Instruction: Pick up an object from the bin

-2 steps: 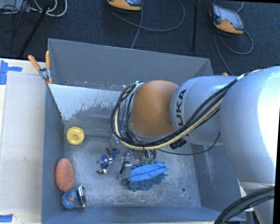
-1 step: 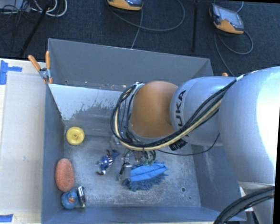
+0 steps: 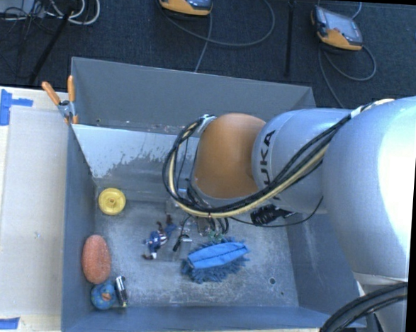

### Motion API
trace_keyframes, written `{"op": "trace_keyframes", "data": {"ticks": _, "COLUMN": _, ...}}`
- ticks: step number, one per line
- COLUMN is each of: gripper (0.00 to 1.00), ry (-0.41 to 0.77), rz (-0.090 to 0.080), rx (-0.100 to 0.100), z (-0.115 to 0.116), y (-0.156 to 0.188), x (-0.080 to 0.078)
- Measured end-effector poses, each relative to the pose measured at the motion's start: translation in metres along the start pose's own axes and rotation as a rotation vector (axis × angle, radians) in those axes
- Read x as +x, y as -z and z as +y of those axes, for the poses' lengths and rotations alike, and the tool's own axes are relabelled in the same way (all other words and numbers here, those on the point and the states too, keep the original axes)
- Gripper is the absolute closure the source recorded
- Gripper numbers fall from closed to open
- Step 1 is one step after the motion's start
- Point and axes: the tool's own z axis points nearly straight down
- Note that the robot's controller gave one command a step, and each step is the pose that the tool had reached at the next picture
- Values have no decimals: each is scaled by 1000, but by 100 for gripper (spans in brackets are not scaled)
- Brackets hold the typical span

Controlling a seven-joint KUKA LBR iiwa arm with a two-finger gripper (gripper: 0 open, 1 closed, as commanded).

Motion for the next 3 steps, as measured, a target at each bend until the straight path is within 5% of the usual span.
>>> {"op": "trace_keyframes", "data": {"ticks": 1, "gripper": 0, "ry": 36, "rz": -1, "rx": 0, "z": -1, "y": 1, "x": 3}}
{"op": "trace_keyframes", "data": {"ticks": 2, "gripper": 100, "ry": 210, "rz": 2, "rx": 0, "z": -3, "y": 48, "x": 30}}
{"op": "trace_keyframes", "data": {"ticks": 3, "gripper": 0, "ry": 208, "rz": 2, "rx": 0, "z": -3, "y": 48, "x": 30}}
